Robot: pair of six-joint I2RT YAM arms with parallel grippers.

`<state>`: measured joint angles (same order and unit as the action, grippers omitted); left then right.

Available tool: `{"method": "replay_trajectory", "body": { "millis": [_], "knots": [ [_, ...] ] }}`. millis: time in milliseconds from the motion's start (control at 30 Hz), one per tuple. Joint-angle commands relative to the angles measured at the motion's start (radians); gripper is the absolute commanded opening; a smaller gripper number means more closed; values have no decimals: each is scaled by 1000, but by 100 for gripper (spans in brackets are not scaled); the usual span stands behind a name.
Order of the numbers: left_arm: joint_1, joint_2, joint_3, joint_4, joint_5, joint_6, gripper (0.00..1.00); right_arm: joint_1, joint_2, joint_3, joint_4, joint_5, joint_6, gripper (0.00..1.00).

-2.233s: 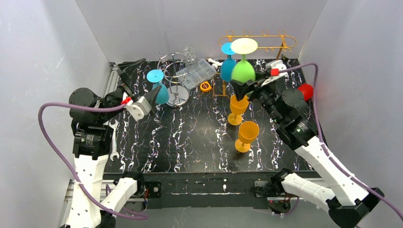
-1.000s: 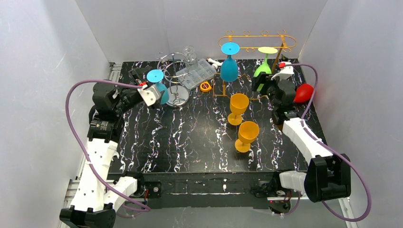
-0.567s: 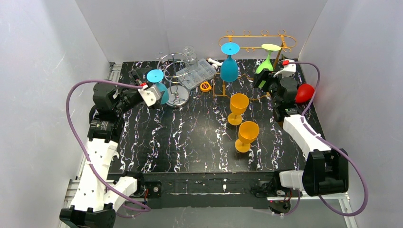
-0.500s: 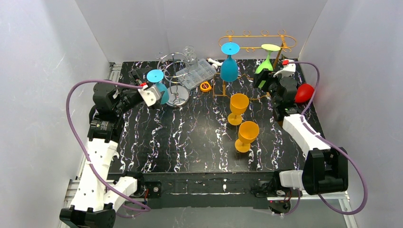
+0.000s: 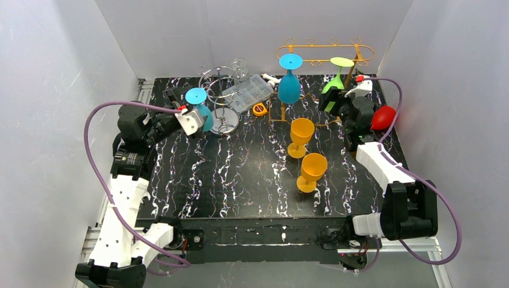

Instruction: Place the wine glass upside down on the wine glass rack

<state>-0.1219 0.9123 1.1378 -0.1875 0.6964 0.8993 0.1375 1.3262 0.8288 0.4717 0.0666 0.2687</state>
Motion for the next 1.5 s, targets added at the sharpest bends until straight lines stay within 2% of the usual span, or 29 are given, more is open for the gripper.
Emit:
{"method": "replay_trajectory", "body": {
  "millis": [0, 333, 633, 800, 967, 1067, 1167, 1267, 1367, 1467],
  "knots": [
    [-4, -20, -5, 2, 23, 1, 98, -6, -3, 45, 15, -11, 8, 98],
    [-4, -17, 17, -5, 30, -15, 98, -6, -117, 20, -92, 31, -10, 98],
    [-4, -34, 14, -7, 30, -14, 98, -7, -29, 62, -74, 24, -9, 98],
    [-4, -43, -3, -8, 21, -5, 98, -15, 19, 109, -60, 20, 10, 94],
    [-4, -41, -6, -6, 22, 1, 98, -19, -4, 97, -72, 19, 28, 89],
    [-4, -37, -7, -10, 26, 1, 98, -24, -51, 58, -91, 68, 39, 90],
    [-4, -35, -9, -18, 33, 9, 98, -38, -93, 43, -186, 168, 52, 90],
    [-4, -32, -7, -27, 39, 12, 98, -73, -113, 61, -359, 370, 112, 87],
    [-4, -30, -11, -18, 44, 6, 98, -151, -91, 88, -563, 442, 215, 85],
    [-4, -30, -11, -26, 49, 4, 98, -203, -68, 73, -633, 457, 289, 89]
  ]
}}
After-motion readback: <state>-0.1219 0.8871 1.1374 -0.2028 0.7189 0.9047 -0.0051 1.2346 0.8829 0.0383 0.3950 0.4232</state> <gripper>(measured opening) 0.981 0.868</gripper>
